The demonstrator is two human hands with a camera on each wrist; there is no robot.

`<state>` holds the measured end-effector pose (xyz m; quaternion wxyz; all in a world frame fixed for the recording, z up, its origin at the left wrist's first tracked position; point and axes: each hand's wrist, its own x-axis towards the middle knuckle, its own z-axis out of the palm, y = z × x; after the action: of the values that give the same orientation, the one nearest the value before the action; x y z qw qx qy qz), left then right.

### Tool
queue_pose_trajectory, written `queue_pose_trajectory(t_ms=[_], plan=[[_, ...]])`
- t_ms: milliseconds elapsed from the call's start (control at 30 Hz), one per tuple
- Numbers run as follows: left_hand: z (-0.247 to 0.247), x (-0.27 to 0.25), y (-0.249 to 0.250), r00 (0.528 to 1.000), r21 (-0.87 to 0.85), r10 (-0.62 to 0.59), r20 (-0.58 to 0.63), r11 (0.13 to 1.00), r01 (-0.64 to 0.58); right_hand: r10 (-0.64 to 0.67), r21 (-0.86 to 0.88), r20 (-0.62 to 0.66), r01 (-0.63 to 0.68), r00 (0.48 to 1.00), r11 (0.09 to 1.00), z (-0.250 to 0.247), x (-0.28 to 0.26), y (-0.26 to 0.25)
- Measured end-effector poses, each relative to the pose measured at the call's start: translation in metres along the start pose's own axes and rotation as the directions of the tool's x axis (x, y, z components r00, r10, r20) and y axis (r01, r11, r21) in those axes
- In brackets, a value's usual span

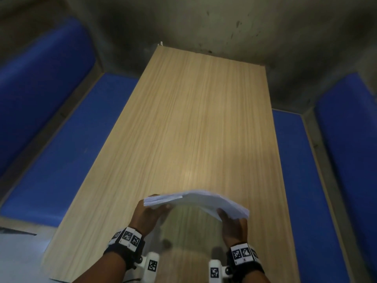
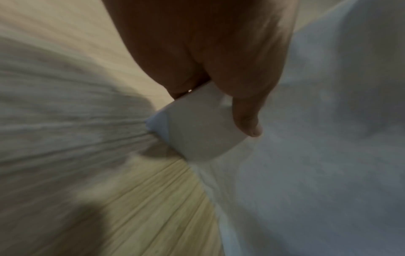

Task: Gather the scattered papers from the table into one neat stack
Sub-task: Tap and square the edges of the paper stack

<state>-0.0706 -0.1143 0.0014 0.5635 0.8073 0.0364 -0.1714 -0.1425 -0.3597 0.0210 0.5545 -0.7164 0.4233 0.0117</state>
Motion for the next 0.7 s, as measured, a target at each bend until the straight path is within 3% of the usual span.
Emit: queue_pose_trajectory(t_ms=[33,100,167,233,300,367,433,500,567,633,700], plan=[[0.001,0.0,-0.001,1.0,0.015,-0.008,0.02,1.0,0.007,0.008,-0.034,0.007,-0.007,1.0,0.999,-0.002,-0.002,-0.001],[0.002,-0.002,0.005,0.999,-0.012,-0.045,0.019,0.999,0.045,-0.134,0.0,0.015,0.134,0.991,0.991,-0.009,-0.003,-0.008],[-0.007,-0.006,0.018,0.994,-0.134,-0.104,-0.027,0.986,0.1,-0.304,-0.054,0.086,0.309,0.949,0.949,-0.023,-0.002,-0.026],[-0.025,-0.005,0.031,0.993,-0.187,-0.113,0.024,0.976,0.115,-0.378,-0.138,0.179,0.404,0.908,0.904,-0.039,0.005,-0.046],[-0.047,-0.003,0.044,0.998,-0.144,-0.031,0.053,0.989,0.038,-0.371,-0.249,0.281,0.441,0.885,0.863,-0.057,0.014,-0.069],[-0.063,-0.004,0.064,0.992,-0.021,0.098,0.08,0.995,-0.097,-0.328,-0.427,0.384,0.481,0.863,0.766,-0.07,0.021,-0.086],[-0.063,-0.009,0.087,0.947,0.156,0.21,0.245,0.955,-0.252,-0.295,-0.518,0.462,0.524,0.836,0.675,-0.072,0.023,-0.103],[-0.046,-0.012,0.099,0.882,0.28,0.177,0.437,0.905,-0.32,-0.279,-0.551,0.539,0.583,0.795,0.597,-0.066,0.02,-0.115],[-0.023,-0.016,0.099,0.855,0.314,0.082,0.513,0.909,-0.275,-0.278,-0.563,0.604,0.646,0.747,0.515,-0.056,0.014,-0.123],[-0.006,-0.017,0.091,0.878,0.242,0.04,0.478,0.954,-0.175,-0.274,-0.556,0.66,0.7,0.7,0.449,-0.05,0.007,-0.127],[0.0,-0.019,0.08,0.904,0.162,0.009,0.427,0.983,-0.087,-0.266,-0.543,0.675,0.707,0.688,0.452,-0.048,0.003,-0.126]])
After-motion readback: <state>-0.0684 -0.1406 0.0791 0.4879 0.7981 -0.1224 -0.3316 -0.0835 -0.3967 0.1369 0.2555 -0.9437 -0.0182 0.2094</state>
